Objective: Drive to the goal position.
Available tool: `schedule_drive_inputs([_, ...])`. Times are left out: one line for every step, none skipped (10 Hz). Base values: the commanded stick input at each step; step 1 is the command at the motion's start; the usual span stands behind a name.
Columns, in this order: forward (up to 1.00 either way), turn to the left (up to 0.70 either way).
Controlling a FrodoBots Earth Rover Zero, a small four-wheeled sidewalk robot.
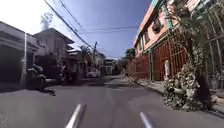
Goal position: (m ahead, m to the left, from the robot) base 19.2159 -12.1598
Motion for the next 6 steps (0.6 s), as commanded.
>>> schedule_drive_inputs([0.85,0.00])
schedule_drive_inputs([0.85,0.00])
schedule_drive_inputs([0.85,0.00])
schedule_drive_inputs([0.85,0.00])
schedule_drive_inputs([0.85,0.00])
schedule_drive_inputs([0.85,0.00])
